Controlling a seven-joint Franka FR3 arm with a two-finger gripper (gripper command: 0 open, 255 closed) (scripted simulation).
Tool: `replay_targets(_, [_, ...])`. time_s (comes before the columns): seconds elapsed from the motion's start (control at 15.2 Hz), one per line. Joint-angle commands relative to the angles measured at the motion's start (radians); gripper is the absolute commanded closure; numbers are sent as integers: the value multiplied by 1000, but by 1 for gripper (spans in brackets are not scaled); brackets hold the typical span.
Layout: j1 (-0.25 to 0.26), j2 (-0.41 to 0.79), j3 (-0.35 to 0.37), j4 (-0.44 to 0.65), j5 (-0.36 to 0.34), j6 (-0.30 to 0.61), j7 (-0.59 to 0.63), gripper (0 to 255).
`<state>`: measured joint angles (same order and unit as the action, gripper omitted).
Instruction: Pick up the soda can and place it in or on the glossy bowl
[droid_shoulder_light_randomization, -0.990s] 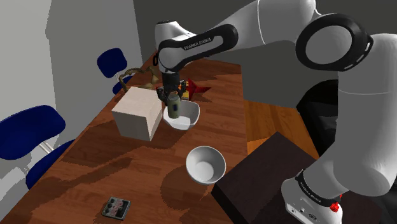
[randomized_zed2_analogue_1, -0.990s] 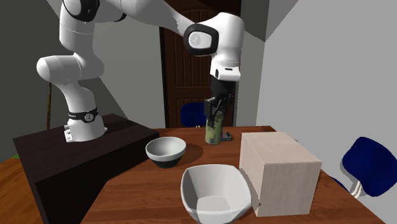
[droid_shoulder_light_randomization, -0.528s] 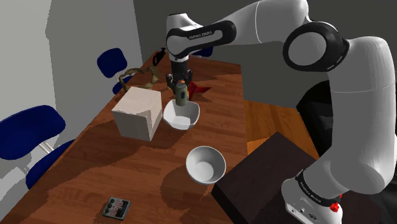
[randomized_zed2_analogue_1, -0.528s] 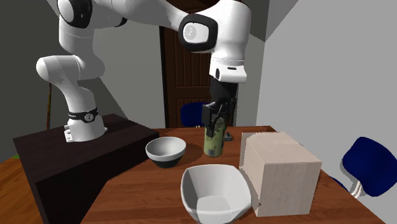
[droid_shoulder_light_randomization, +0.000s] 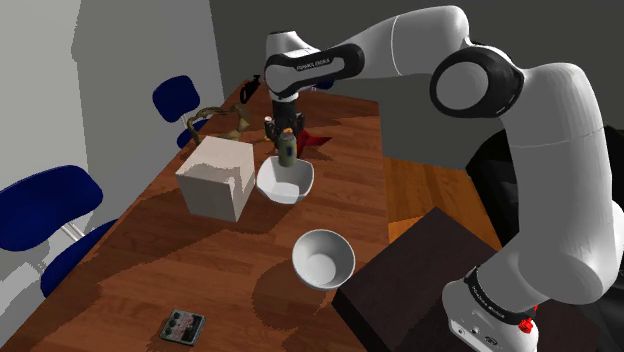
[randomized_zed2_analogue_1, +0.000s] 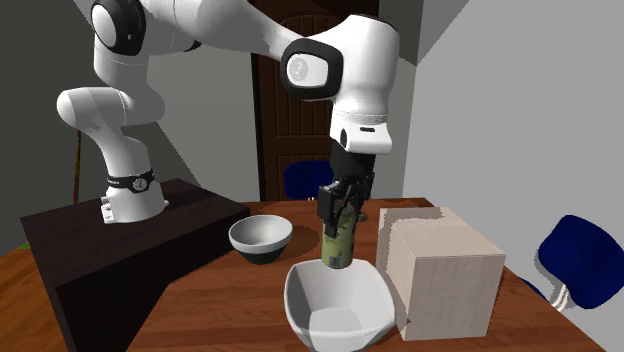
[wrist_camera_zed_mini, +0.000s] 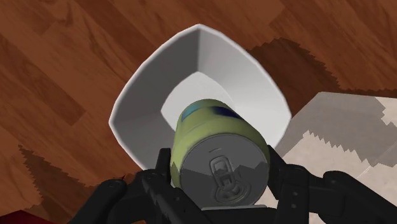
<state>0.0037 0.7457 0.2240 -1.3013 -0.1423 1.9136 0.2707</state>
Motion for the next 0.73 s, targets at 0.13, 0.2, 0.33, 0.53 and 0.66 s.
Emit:
replay_targets(0.13, [-1, 22, -3, -17, -4, 40, 0, 255])
replay_targets(0.2, [-1, 28, -4, -21, -5, 49, 0, 255])
replay_targets(0.33, [0, 41, -6, -26, -8, 67, 1, 255])
replay_targets(0.53, [1, 62, -9, -32, -11, 94, 3, 255])
replay_targets(0.66, [3, 79, -11, -34, -14, 113, 4, 255])
